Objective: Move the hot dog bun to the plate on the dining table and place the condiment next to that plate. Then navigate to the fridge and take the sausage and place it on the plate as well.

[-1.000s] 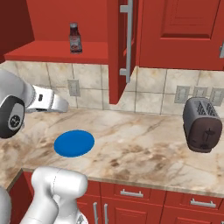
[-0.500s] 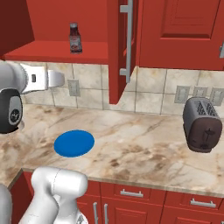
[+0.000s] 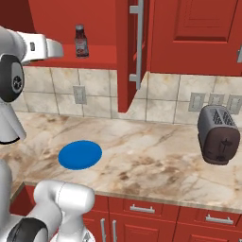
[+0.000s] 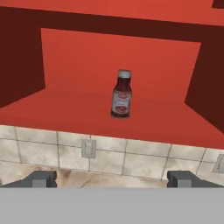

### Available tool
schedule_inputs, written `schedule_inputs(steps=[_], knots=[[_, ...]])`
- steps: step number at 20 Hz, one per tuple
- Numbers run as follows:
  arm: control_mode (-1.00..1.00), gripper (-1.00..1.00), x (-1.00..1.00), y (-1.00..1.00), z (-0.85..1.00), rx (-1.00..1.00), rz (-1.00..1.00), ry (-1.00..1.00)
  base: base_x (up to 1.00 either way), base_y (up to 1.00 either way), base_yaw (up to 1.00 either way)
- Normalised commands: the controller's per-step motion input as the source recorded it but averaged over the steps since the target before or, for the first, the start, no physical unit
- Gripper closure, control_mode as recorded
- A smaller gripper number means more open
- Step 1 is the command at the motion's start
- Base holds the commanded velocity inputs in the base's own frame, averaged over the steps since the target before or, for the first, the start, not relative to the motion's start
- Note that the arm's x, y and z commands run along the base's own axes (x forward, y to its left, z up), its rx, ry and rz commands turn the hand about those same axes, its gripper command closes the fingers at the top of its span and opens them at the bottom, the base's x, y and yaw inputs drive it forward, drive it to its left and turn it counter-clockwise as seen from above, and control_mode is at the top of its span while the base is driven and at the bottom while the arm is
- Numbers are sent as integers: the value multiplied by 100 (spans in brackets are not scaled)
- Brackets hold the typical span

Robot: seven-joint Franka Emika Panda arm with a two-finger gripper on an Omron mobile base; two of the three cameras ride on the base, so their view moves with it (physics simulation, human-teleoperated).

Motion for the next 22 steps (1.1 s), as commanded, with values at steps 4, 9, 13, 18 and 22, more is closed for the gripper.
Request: schedule_inputs(steps=[4,9,13,18,22], knots=[[-100,-100,97,7,15,0,0,2,0,0,0],[-100,-100,91,0,0,0,0,3,0,0,0],[-100,-100,69,0,0,0,0,0,0,0,0],[-100,-100,60,0,0,0,0,0,0,0,0],[-100,-100,63,0,-5,0,0,0,0,0,0]])
